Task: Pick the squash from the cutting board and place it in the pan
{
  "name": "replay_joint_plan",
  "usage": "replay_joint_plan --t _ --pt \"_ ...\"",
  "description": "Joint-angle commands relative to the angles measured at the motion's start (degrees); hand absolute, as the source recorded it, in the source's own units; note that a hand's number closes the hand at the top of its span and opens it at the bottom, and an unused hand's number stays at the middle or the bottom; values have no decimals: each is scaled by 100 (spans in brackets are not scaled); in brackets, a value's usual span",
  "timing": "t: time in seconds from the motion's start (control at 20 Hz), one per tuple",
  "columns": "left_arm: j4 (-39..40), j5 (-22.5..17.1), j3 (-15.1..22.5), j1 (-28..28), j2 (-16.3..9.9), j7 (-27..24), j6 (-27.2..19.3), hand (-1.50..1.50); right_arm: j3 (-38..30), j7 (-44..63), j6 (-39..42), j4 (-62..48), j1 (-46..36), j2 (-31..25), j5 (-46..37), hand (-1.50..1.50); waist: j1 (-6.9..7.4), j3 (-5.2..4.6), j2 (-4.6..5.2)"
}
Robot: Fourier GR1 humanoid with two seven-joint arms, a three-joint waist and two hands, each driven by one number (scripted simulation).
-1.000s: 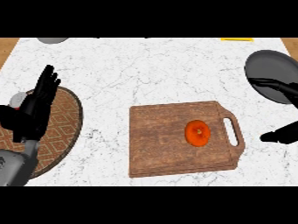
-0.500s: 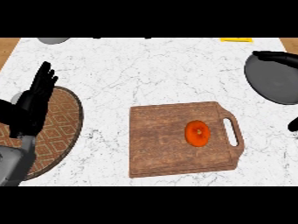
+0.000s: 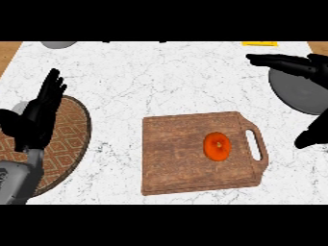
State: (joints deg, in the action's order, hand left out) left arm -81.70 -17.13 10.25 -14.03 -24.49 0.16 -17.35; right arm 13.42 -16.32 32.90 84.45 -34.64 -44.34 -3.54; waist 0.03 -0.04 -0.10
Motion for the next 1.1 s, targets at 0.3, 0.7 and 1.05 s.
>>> replay_joint_plan --t 0.3,0.7,1.05 --pt "187 165 -380 -20 156 33 377 0 -10 642 536 1224 775 459 -345 -150 -28 3 0" --pt "-343 626 -210 -21 506 404 126 0 200 1444 317 805 542 1438 -1154 -150 24 4 10" --pt "-88 534 -785 -98 423 366 626 0 4 829 549 168 577 1420 -1977 -150 14 4 14"
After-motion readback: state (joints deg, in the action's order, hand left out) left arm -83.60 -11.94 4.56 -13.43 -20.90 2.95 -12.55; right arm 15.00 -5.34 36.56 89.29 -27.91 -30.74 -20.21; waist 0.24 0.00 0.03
